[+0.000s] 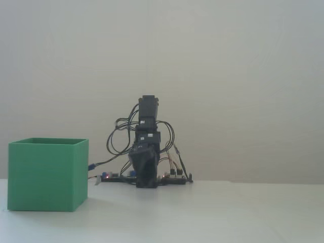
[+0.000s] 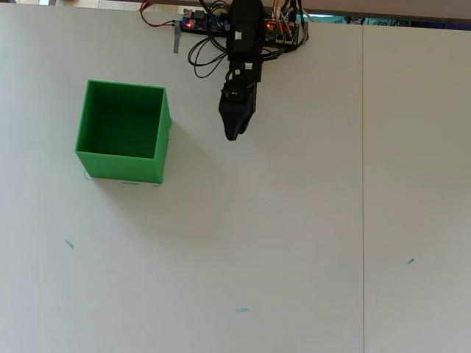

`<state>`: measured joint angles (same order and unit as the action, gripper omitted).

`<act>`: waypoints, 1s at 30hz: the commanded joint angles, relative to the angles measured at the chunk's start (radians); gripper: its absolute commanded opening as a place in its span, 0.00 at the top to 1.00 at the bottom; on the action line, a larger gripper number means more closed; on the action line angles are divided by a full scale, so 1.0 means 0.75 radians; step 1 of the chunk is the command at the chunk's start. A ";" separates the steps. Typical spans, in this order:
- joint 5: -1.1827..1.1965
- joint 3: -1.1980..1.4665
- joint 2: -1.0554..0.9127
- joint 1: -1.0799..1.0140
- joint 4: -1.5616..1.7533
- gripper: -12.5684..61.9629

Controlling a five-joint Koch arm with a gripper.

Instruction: Grasp a red block and put it in the green bin.

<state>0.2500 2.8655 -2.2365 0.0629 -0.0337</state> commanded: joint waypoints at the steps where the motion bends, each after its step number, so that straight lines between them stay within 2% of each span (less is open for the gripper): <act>1: -0.039 0.047 -0.133 -0.006 0.321 0.41; 6: -0.123 0.260 -0.133 -0.002 0.571 0.40; 11: -0.129 0.372 -0.131 0.002 0.577 0.40; 21: -0.243 0.372 -0.127 0.020 0.006 0.39; 30: -0.243 0.372 -0.121 0.014 -0.022 0.38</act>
<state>0.0721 3.0848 -2.2365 0.0752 0.0138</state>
